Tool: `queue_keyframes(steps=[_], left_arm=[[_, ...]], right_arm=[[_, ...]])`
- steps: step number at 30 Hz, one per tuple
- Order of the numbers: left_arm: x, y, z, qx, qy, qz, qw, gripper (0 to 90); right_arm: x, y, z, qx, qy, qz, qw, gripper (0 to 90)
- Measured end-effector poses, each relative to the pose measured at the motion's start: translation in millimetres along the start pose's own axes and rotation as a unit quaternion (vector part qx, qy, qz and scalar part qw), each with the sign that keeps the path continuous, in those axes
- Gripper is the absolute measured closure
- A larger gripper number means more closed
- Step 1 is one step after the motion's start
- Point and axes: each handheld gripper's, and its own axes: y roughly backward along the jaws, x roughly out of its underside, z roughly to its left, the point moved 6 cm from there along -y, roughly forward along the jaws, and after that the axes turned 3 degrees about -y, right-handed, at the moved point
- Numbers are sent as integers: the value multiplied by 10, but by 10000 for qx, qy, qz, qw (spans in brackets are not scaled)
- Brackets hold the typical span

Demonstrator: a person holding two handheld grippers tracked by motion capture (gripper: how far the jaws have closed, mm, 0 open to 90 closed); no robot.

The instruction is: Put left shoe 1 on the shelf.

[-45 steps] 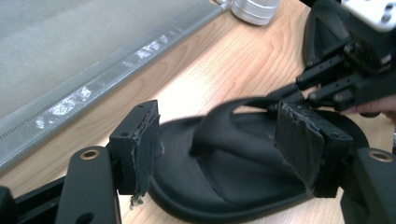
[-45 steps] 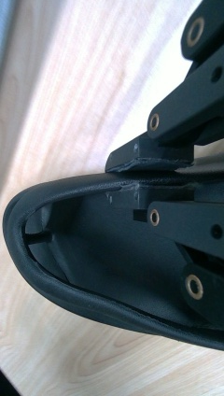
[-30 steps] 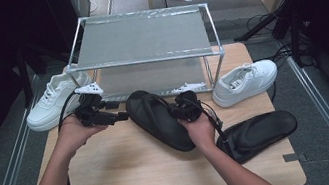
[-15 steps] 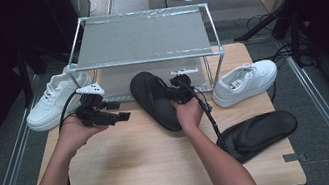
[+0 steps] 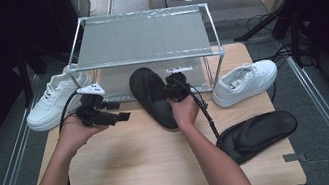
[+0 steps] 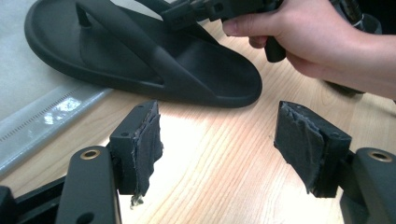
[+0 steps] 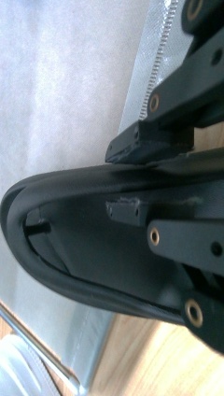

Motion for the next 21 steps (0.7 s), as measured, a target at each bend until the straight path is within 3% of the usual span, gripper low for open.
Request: queue_keyframes(steps=[2,9,13,16,19,20,21], left_arm=[[-17,13,-17,92,5,-79,9999,318],[-16,-37,-16,33,-35,73,10000,328],[-6,-51,-27,-4,-89,155,9998,381],[-48,-48,-16,71,-68,103,9999,434],[-88,-48,3,91,-85,76,9999,466],[-117,-49,17,96,-160,116,9998,492],[-117,-49,17,96,-160,116,9998,504]], right_arm=[[37,46,20,-62,185,102,9998,672],[151,250,8,-285,282,76,9992,629],[213,400,18,-451,331,71,9984,631],[274,587,59,-733,407,74,9965,634],[301,684,89,-865,557,64,9947,634],[328,783,121,-969,781,23,9922,650],[339,817,133,-1022,835,-2,9913,650]])
